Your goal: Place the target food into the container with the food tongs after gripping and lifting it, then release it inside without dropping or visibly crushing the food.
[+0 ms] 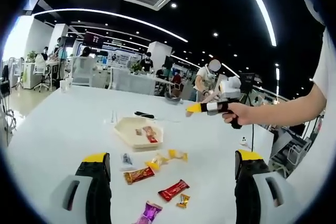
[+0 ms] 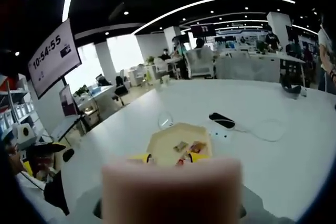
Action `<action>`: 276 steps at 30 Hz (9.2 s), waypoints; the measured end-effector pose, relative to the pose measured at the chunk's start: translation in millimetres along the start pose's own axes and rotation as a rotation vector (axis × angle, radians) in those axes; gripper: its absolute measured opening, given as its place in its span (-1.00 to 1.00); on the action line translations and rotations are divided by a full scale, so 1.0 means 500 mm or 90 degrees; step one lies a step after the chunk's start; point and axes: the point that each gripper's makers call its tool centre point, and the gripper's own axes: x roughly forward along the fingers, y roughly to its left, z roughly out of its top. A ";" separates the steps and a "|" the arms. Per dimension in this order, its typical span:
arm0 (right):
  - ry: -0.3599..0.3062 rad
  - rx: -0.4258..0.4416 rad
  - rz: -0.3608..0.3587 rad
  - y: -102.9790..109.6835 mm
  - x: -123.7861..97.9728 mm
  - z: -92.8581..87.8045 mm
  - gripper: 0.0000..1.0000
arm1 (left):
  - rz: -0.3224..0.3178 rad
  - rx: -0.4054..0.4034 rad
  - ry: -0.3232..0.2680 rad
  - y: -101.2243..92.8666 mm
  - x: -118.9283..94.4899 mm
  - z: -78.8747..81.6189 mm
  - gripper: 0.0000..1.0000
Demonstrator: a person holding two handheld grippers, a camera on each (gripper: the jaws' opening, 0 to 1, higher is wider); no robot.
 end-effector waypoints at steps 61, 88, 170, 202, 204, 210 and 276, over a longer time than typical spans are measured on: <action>0.070 0.034 -0.009 -0.019 0.023 -0.164 -0.45 | 0.006 -0.003 0.044 0.008 0.020 -0.025 0.99; 0.138 -0.102 0.022 0.001 0.050 -0.222 -0.44 | 0.028 -0.012 0.049 0.013 0.000 -0.035 0.99; 0.178 -0.025 -0.052 -0.029 0.115 -0.303 -0.58 | 0.060 -0.037 0.020 0.022 -0.047 -0.033 0.98; 0.054 0.060 -0.092 -0.075 -0.019 -0.159 -0.57 | -0.010 -0.026 0.033 -0.026 0.023 -0.044 0.98; 0.045 0.058 -0.091 -0.078 -0.024 -0.142 -0.57 | -0.010 -0.030 0.027 -0.027 0.029 -0.041 0.98; 0.030 0.042 -0.101 -0.091 -0.040 -0.102 -0.57 | -0.033 -0.016 0.040 -0.046 0.047 -0.045 0.98; -0.032 -0.045 -0.062 -0.043 -0.012 0.156 -0.56 | 0.030 -0.016 -0.050 0.012 -0.022 0.036 0.99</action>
